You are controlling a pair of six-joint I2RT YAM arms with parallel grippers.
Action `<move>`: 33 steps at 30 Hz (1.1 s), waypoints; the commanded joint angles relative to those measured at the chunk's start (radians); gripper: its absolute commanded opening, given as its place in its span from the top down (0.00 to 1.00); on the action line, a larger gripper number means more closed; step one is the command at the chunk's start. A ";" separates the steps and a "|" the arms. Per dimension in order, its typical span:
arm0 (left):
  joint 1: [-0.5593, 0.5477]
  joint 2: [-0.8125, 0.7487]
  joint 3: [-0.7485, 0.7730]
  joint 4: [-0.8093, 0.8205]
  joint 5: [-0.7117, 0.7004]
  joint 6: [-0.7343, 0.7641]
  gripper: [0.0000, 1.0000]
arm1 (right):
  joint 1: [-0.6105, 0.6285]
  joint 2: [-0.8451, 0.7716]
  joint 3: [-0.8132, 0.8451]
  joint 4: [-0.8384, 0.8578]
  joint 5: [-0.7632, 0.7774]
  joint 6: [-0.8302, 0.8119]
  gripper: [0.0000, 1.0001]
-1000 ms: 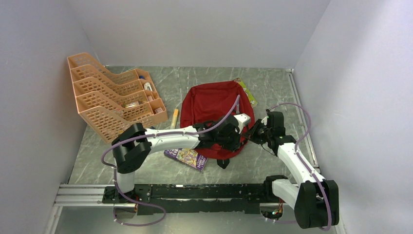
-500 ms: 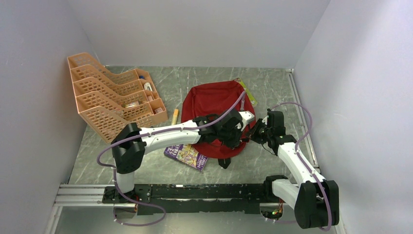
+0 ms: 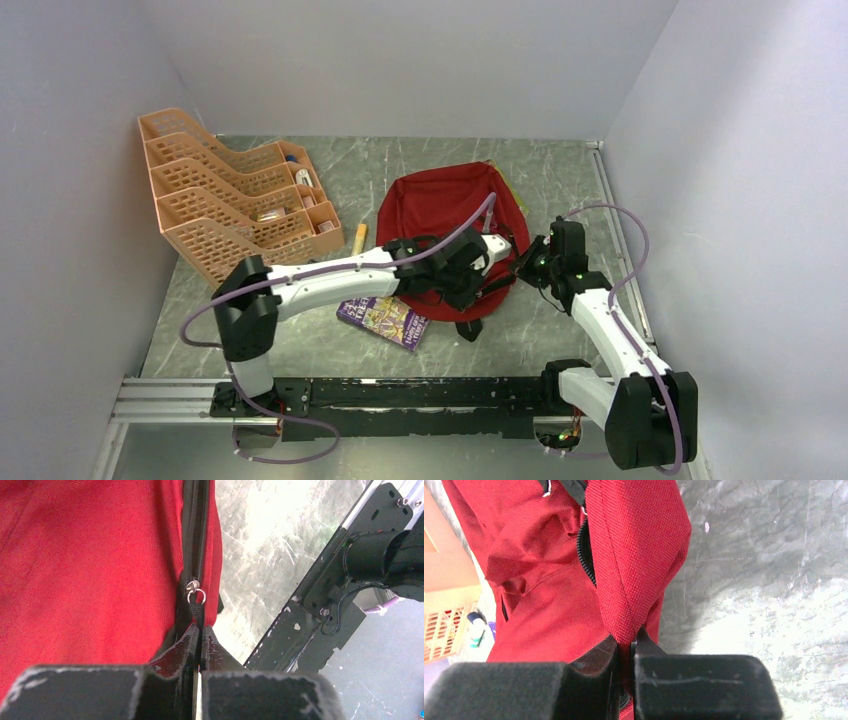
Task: Pack the student bag
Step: Unzip the student bag at the center of the board.
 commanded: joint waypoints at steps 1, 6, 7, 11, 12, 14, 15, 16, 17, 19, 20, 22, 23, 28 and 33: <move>-0.009 -0.135 -0.024 -0.125 -0.039 0.005 0.95 | -0.016 0.012 0.063 0.050 0.159 0.005 1.00; -0.008 -0.218 -0.053 -0.180 -0.122 -0.030 0.95 | -0.020 0.029 0.068 0.053 0.194 0.002 1.00; -0.008 -0.232 -0.057 -0.196 -0.143 -0.037 0.95 | -0.022 0.030 0.067 0.054 0.204 0.001 1.00; -0.008 -0.292 -0.080 -0.261 -0.233 -0.053 0.95 | -0.025 0.030 0.060 0.059 0.232 -0.002 1.00; -0.008 -0.309 -0.090 -0.278 -0.267 -0.057 0.95 | -0.025 0.030 0.058 0.060 0.235 -0.005 1.00; -0.006 -0.343 -0.117 -0.297 -0.322 -0.070 0.95 | -0.027 0.033 0.058 0.062 0.239 -0.006 1.00; -0.005 -0.361 -0.133 -0.304 -0.353 -0.077 0.95 | -0.027 0.036 0.058 0.062 0.240 -0.008 1.00; -0.001 -0.375 -0.148 -0.311 -0.380 -0.087 0.95 | -0.028 0.039 0.059 0.060 0.242 -0.009 1.00; 0.005 -0.386 -0.163 -0.318 -0.401 -0.100 0.95 | -0.028 0.040 0.061 0.059 0.242 -0.010 1.00; 0.030 -0.409 -0.202 -0.318 -0.432 -0.124 0.95 | -0.030 0.043 0.062 0.059 0.243 -0.011 1.00; 0.045 -0.424 -0.235 -0.314 -0.444 -0.139 0.95 | -0.032 0.043 0.063 0.059 0.242 -0.013 1.00; 0.095 -0.446 -0.287 -0.295 -0.437 -0.158 0.95 | -0.032 0.043 0.064 0.056 0.241 -0.016 1.00; 0.128 -0.460 -0.316 -0.278 -0.421 -0.162 0.95 | -0.033 0.042 0.065 0.054 0.240 -0.016 1.00; 0.267 -0.504 -0.425 -0.182 -0.384 -0.148 0.95 | -0.036 0.033 0.064 0.034 0.241 -0.023 1.00; 0.329 -0.465 -0.462 -0.096 -0.360 -0.093 0.95 | -0.039 0.014 0.072 0.006 0.230 -0.030 1.00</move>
